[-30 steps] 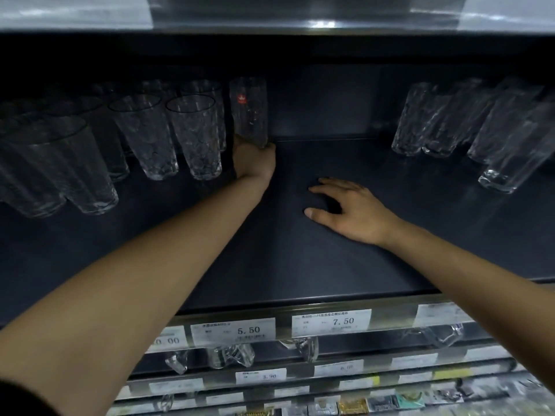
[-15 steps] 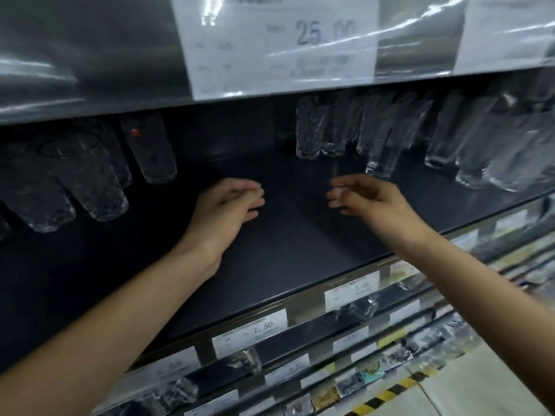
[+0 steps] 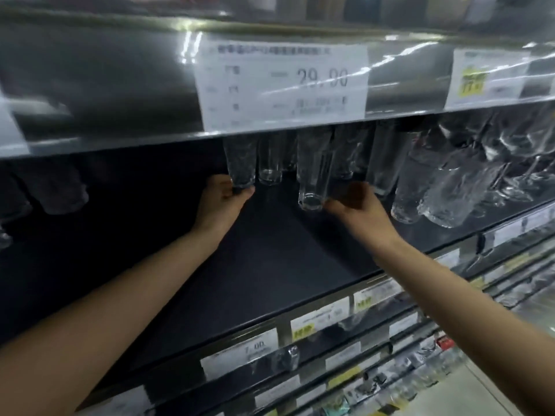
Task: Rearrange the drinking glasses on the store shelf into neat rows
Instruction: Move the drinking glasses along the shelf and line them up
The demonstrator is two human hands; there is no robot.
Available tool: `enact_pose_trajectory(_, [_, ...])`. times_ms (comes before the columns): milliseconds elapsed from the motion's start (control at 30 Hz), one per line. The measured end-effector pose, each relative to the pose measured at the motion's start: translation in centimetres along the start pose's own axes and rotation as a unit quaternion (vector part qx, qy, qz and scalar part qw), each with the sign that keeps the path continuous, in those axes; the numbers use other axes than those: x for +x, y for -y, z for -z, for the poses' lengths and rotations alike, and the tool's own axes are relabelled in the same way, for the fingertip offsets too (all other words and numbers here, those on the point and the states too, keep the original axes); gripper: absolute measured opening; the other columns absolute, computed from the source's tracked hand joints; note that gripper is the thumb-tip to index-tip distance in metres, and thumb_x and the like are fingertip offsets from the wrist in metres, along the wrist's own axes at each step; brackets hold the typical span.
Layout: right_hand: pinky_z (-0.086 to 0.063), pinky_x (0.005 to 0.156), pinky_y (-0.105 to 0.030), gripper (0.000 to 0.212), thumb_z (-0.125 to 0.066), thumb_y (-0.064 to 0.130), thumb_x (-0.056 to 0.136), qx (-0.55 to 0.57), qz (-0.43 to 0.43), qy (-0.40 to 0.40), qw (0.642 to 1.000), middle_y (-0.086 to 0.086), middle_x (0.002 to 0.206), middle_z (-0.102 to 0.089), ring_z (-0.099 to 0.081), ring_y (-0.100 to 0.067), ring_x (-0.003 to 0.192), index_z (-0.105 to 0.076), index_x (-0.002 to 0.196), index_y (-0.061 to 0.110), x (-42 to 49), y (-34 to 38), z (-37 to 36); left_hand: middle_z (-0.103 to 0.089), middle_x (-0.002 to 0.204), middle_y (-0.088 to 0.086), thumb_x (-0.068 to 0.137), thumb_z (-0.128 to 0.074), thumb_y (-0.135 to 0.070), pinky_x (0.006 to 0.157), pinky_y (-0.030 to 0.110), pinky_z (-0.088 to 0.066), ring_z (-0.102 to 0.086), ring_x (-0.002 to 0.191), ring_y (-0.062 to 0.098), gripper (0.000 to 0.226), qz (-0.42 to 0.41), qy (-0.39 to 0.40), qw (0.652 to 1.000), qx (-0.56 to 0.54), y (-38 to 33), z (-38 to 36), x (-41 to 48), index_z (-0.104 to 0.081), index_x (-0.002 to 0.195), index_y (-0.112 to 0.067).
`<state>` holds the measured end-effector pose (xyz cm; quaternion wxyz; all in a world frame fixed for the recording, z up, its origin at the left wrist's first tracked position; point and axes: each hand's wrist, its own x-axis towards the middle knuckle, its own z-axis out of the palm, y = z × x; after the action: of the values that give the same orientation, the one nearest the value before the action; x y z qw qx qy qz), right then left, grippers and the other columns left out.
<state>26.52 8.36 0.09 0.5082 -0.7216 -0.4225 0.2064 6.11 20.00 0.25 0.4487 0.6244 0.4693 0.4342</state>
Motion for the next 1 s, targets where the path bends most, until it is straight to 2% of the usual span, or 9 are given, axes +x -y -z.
enact_pose_trajectory(67, [-0.047,0.100,-0.037,0.068,-0.077,0.043,0.080,-0.003,-0.002,0.019,1.000,0.007,0.124,-0.060,-0.058,-0.017,0.116,-0.043,0.135,0.022,1.8,-0.5,-0.4,-0.057,0.093,-0.012,0.085,-0.075,-0.027,0.079,0.019,-0.045,-0.058,0.095,0.009,0.024,0.005,-0.041,0.999,-0.012,0.7,-1.7,2.6,-0.055,0.099,-0.026])
enact_pose_trajectory(167, [-0.041,0.090,-0.021,0.066,-0.078,0.037,0.083,0.007,0.018,0.045,0.999,0.013,0.119,-0.056,-0.054,-0.007,0.110,-0.040,0.136,0.026,3.8,-0.9,-1.3,-0.060,0.120,-0.003,0.079,-0.078,-0.035,0.096,0.030,-0.048,-0.059,0.109,0.017,0.067,0.020,-0.078,0.997,-0.023,2.0,-3.0,6.4,-0.047,0.133,-0.014])
enact_pose_trajectory(300, [-0.040,0.068,-0.001,0.054,-0.080,0.032,0.082,0.029,0.037,0.054,0.997,0.016,0.106,-0.057,-0.054,0.008,0.087,-0.039,0.117,0.031,6.0,-1.3,-2.6,-0.056,0.137,0.003,0.072,-0.084,-0.037,0.103,0.035,-0.047,-0.057,0.119,0.020,0.091,0.024,-0.108,0.993,-0.043,2.8,-3.6,10.2,-0.037,0.145,-0.011])
enact_pose_trajectory(367, [-0.045,0.078,-0.006,0.057,-0.082,0.033,0.080,0.048,0.037,0.050,0.997,0.011,0.114,-0.059,-0.058,-0.001,0.097,-0.039,0.118,0.028,6.8,-1.5,-3.4,-0.053,0.138,0.002,0.071,-0.086,-0.036,0.104,0.034,-0.046,-0.055,0.120,0.018,0.096,0.024,-0.102,0.993,-0.054,2.8,-3.8,11.3,-0.032,0.148,-0.011])
enact_pose_trajectory(433, [-0.047,0.095,-0.021,0.064,-0.083,0.037,0.077,0.059,0.034,0.049,0.996,0.007,0.126,-0.059,-0.058,-0.009,0.112,-0.041,0.124,0.024,7.5,-1.7,-4.1,-0.056,0.136,0.002,0.070,-0.087,-0.034,0.104,0.034,-0.047,-0.057,0.119,0.017,0.096,0.013,-0.081,0.995,-0.052,3.2,-3.9,12.0,-0.034,0.147,-0.013])
enact_pose_trajectory(567, [-0.046,0.096,-0.023,0.066,-0.083,0.033,0.077,0.080,0.031,0.050,0.995,0.010,0.122,-0.060,-0.059,-0.009,0.112,-0.042,0.128,0.024,8.3,-2.1,-5.1,-0.062,0.127,-0.002,0.060,-0.090,-0.039,0.100,0.035,-0.050,-0.061,0.113,0.013,0.094,-0.024,-0.059,0.997,-0.032,3.8,-4.1,12.7,-0.045,0.139,-0.017])
enact_pose_trajectory(767, [-0.041,0.059,-0.002,0.059,-0.080,0.023,0.081,0.094,0.029,0.034,0.995,0.015,0.103,-0.061,-0.057,0.006,0.084,-0.045,0.128,0.021,8.5,-1.9,-5.3,-0.066,0.122,-0.001,0.072,-0.086,-0.022,0.097,0.030,-0.051,-0.063,0.110,0.012,0.068,-0.049,-0.058,0.997,-0.003,3.3,-3.8,12.3,-0.054,0.131,-0.014])
enact_pose_trajectory(900, [-0.045,0.056,-0.006,0.056,-0.082,0.019,0.080,0.098,0.018,0.056,0.993,0.010,0.100,-0.065,-0.063,0.002,0.085,-0.050,0.126,0.015,7.6,-1.2,-5.5,-0.067,0.117,-0.002,0.073,-0.084,-0.024,0.091,0.028,-0.052,-0.063,0.105,0.011,0.057,-0.046,-0.051,0.997,0.038,3.0,-2.2,10.2,-0.059,0.124,-0.016])
enact_pose_trajectory(1000, [-0.046,0.051,-0.008,0.045,-0.080,0.011,0.080,0.113,0.013,0.102,0.988,0.006,0.092,-0.068,-0.065,0.007,0.067,-0.057,0.119,0.009,6.0,-0.7,-5.9,-0.069,0.108,-0.003,0.075,-0.083,-0.023,0.083,0.023,-0.053,-0.065,0.101,0.011,0.039,-0.049,-0.028,0.997,0.059,2.4,0.0,7.4,-0.064,0.109,-0.021])
